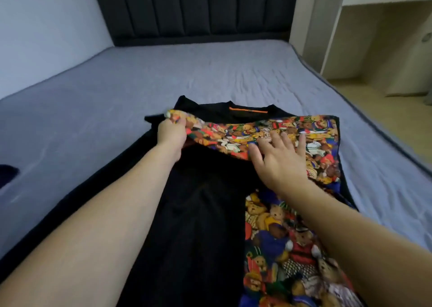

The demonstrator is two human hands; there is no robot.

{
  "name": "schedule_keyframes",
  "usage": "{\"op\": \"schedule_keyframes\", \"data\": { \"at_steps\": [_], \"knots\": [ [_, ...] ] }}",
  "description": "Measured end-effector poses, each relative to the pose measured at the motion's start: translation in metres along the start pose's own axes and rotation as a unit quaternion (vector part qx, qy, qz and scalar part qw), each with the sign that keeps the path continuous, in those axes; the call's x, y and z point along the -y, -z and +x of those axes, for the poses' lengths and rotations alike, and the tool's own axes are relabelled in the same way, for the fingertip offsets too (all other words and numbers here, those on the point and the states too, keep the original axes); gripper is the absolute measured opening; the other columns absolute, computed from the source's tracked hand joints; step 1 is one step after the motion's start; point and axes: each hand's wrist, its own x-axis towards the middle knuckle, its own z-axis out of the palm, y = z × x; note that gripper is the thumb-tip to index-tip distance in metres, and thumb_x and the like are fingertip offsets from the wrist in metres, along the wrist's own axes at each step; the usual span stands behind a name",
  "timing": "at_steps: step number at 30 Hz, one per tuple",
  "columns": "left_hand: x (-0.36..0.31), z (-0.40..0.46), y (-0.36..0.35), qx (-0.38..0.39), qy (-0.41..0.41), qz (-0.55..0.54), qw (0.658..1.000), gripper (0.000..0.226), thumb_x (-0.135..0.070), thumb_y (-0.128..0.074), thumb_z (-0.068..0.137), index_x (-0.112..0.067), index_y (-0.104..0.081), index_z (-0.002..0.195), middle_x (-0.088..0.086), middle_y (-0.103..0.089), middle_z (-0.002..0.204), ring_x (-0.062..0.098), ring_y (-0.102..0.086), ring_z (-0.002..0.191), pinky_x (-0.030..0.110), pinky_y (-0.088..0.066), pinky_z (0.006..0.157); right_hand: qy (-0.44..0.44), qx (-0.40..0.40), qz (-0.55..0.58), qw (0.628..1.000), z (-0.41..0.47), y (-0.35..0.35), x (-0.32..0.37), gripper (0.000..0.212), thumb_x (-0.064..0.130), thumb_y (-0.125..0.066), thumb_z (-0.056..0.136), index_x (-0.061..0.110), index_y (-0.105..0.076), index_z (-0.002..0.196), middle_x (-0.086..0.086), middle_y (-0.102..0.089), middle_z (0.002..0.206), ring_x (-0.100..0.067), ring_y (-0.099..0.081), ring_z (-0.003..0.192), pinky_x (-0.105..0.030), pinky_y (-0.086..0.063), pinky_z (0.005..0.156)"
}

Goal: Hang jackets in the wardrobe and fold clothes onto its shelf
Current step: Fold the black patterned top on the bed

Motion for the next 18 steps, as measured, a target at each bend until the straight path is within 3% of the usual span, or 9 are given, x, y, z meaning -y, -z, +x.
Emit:
{"op": "schedule_keyframes", "data": {
  "at_steps": [2, 4, 6, 8, 10, 13, 15, 18],
  "knots": [
    [-0.023, 0.024, -0.001, -0.09, -0.094, 0.088, 0.988, 0.035, -0.031, -0.051, 0.097, -0.006, -0.06, 0.119, 0.015, -0.064, 0.119, 0.033, -0.061, 0.107, 0.037, -0.049, 0.091, -0.049, 0.072, -0.009, 0.996, 0.035, 0.004, 0.002, 0.074, 0.069, -0.005, 0.087, 0.035, -0.021, 0.151, -0.007, -0.014, 0.161, -0.034, -0.007, 0.147, -0.061, 0.019, 0.109],
    [-0.024, 0.056, 0.01, -0.142, -0.099, 0.182, 0.968, 0.04, -0.032, -0.045, 0.1, -0.006, -0.054, 0.128, 0.018, -0.059, 0.13, 0.036, -0.054, 0.119, 0.039, -0.041, 0.097, -0.075, 0.154, -0.017, 0.985, 0.054, -0.002, 0.0, 0.077, 0.074, -0.004, 0.084, 0.039, -0.007, 0.152, -0.004, -0.003, 0.162, -0.036, 0.001, 0.147, -0.064, 0.023, 0.103],
    [0.002, 0.079, 0.024, -0.081, -0.049, 0.349, 0.932, 0.051, -0.037, -0.033, 0.103, -0.011, -0.034, 0.147, 0.016, -0.041, 0.149, 0.038, -0.039, 0.135, 0.044, -0.029, 0.11, -0.086, 0.184, -0.03, 0.979, 0.054, -0.022, -0.003, 0.079, 0.079, 0.0, 0.081, 0.042, -0.001, 0.151, -0.002, 0.007, 0.162, -0.034, 0.011, 0.147, -0.065, 0.026, 0.101],
    [0.049, 0.083, 0.03, -0.004, 0.01, 0.509, 0.861, 0.068, -0.052, -0.023, 0.1, -0.009, -0.019, 0.153, 0.014, -0.021, 0.159, 0.034, -0.019, 0.145, 0.052, -0.008, 0.119, -0.083, 0.143, -0.053, 0.985, 0.04, -0.05, -0.006, 0.079, 0.079, 0.003, 0.081, 0.042, 0.001, 0.151, -0.002, 0.012, 0.162, -0.032, 0.016, 0.146, -0.064, 0.027, 0.103],
    [0.078, 0.073, 0.029, -0.044, 0.016, 0.578, 0.814, 0.088, -0.068, -0.011, 0.091, -0.004, -0.027, 0.15, 0.014, -0.026, 0.156, 0.031, -0.015, 0.145, 0.059, 0.0, 0.115, -0.083, 0.067, -0.055, 0.993, 0.03, -0.069, -0.006, 0.077, 0.075, 0.001, 0.083, 0.041, -0.005, 0.151, -0.003, 0.008, 0.162, -0.032, 0.013, 0.147, -0.062, 0.027, 0.104],
    [0.083, 0.048, 0.033, -0.059, -0.012, 0.604, 0.794, 0.104, -0.077, 0.002, 0.082, -0.004, -0.022, 0.151, 0.014, -0.02, 0.158, 0.032, -0.011, 0.146, 0.06, 0.003, 0.115, -0.103, 0.027, -0.045, 0.993, 0.029, -0.073, -0.006, 0.073, 0.066, -0.004, 0.086, 0.036, -0.011, 0.152, -0.006, 0.0, 0.162, -0.031, 0.007, 0.148, -0.059, 0.022, 0.108],
    [0.089, 0.031, 0.047, -0.052, -0.043, 0.632, 0.772, 0.102, -0.079, 0.005, 0.081, -0.01, -0.01, 0.154, 0.011, -0.009, 0.162, 0.032, -0.003, 0.148, 0.06, 0.007, 0.114, -0.113, 0.029, -0.044, 0.992, 0.022, -0.069, -0.006, 0.071, 0.061, -0.006, 0.09, 0.032, -0.01, 0.154, -0.008, -0.004, 0.162, -0.029, 0.006, 0.148, -0.058, 0.019, 0.112],
    [0.093, -0.015, 0.075, 0.017, -0.036, 0.664, 0.747, 0.091, -0.078, 0.004, 0.083, -0.022, 0.002, 0.155, 0.005, 0.006, 0.163, 0.027, 0.01, 0.149, 0.061, 0.014, 0.111, -0.126, 0.043, -0.05, 0.99, -0.011, -0.051, -0.007, 0.069, 0.058, -0.009, 0.093, 0.026, -0.007, 0.155, -0.008, -0.003, 0.162, -0.028, 0.006, 0.148, -0.061, 0.017, 0.111]
  ]
}}
